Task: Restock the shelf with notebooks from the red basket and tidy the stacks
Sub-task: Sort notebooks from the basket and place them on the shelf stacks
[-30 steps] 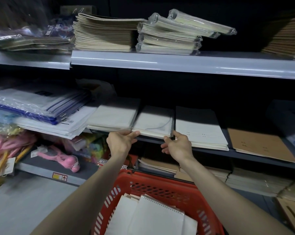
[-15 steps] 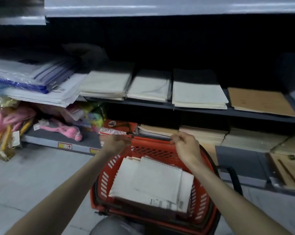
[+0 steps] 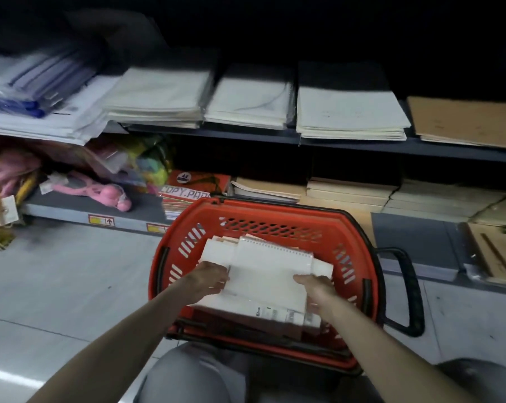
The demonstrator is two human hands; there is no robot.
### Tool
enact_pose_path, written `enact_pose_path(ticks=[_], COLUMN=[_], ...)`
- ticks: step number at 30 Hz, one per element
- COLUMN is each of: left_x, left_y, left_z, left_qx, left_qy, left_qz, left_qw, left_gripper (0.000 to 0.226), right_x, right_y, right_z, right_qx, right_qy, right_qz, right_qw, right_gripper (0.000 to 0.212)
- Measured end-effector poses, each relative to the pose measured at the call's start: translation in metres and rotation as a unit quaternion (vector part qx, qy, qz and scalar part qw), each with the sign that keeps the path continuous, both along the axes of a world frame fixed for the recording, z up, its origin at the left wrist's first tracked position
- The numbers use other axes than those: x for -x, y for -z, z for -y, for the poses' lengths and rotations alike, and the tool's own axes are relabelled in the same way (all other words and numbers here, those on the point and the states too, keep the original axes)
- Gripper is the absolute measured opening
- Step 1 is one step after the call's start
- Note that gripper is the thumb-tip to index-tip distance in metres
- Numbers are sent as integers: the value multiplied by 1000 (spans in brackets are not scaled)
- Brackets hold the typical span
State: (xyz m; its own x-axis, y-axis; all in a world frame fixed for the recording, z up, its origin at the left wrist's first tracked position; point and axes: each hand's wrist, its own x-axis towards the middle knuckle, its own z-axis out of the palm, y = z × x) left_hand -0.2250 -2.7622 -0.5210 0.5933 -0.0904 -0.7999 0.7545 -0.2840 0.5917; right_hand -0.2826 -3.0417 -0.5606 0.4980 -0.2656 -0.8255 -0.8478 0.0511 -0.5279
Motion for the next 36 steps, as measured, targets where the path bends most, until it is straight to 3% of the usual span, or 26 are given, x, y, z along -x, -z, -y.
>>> enact_pose_path(ticks=[2, 6, 8, 12, 14, 16, 20, 24, 26, 30, 32, 34, 36], left_x=[1, 4, 3, 5, 7, 8, 7, -8, -21, -43, -52, -55, -48], left_y=[0, -10, -23, -63, -87, -115, -176, -225, -246, -279, -285, -285, -279], left_z=[6, 17, 22, 23, 20, 16, 15, 17, 19, 31, 37, 47, 56], left_qx=[-17, 15, 37, 65, 73, 94, 152, 195, 220, 269, 335, 403, 376], left_qy=[48, 23, 26, 66, 62, 48, 15, -8, -18, -109, -187, -233, -192], left_qz=[-39, -43, -34, -24, -6, 22, 109, 187, 204, 215, 199, 183, 184], left_qw=[998, 999, 998, 995, 995, 994, 982, 963, 954, 933, 902, 866, 888], left_gripper=[14, 28, 24, 27, 27, 29, 24, 20, 27, 18, 14, 26, 31], right_x=[1, 3, 2, -11, -19, -29, -28, -35, -37, -43, -50, -57, -61], right_y=[9, -34, -43, -60, -72, -88, -193, -255, -282, -315, -319, -319, -317], right_z=[0, -11, -9, 2, 10, 19, 9, 9, 8, 1, -7, -20, -34], right_qx=[-3, 39, 63, 65, 52, 23, -18, -77, -102, -155, -207, -272, -320], right_qy=[2, 33, 46, 50, 49, 48, 56, 90, 110, 156, 211, 257, 242], right_qz=[8, 20, 32, 76, 108, 147, 246, 331, 360, 376, 368, 350, 332], right_qw=[1000, 999, 996, 994, 992, 988, 968, 936, 921, 900, 882, 859, 854], right_gripper=[75, 47, 42, 41, 52, 58, 17, 55, 39, 15, 16, 26, 25])
